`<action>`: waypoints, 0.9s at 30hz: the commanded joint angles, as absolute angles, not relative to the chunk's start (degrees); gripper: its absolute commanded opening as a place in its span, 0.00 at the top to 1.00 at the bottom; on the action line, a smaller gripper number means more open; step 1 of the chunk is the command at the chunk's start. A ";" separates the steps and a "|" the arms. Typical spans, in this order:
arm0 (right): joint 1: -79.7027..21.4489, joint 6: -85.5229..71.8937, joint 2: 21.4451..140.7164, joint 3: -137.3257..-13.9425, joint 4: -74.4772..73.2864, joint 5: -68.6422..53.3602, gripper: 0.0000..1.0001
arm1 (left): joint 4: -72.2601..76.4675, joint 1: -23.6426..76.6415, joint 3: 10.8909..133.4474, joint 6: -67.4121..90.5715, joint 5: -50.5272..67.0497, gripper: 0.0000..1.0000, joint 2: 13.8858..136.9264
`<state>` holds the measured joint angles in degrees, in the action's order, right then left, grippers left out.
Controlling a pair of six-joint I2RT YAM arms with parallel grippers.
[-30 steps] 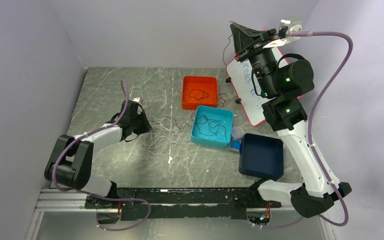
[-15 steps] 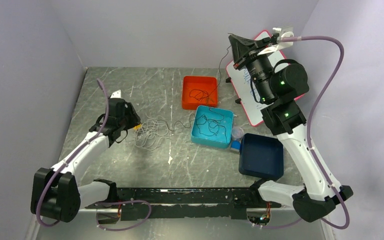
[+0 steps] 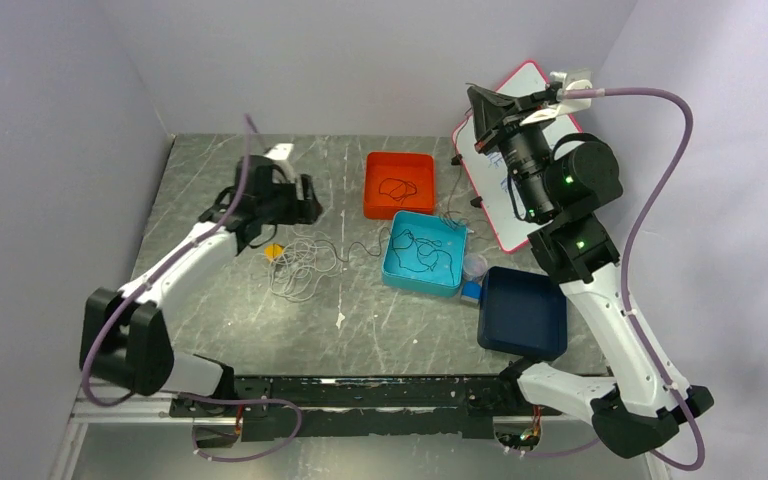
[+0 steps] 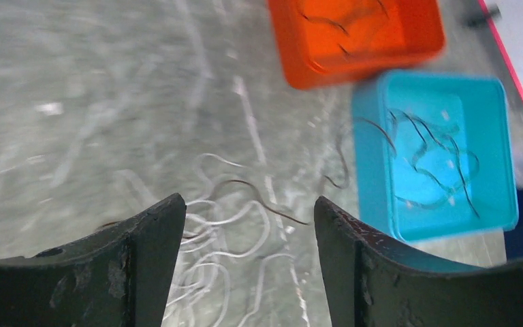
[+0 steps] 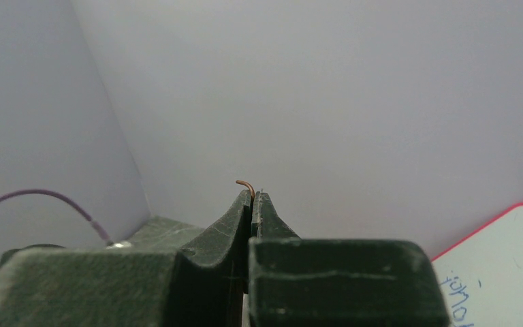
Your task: Untangle the cables
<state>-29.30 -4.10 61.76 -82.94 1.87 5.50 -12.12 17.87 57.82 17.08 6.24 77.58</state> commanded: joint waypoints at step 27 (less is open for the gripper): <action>-28.89 -3.44 58.15 -78.66 -1.93 10.27 1.00 | -15.68 32.24 72.53 9.70 17.70 0.80 107.73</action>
<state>-29.30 -4.05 59.51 -78.94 -1.80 9.17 -14.20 31.59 69.93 10.15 16.34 108.47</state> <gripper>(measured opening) 0.016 0.268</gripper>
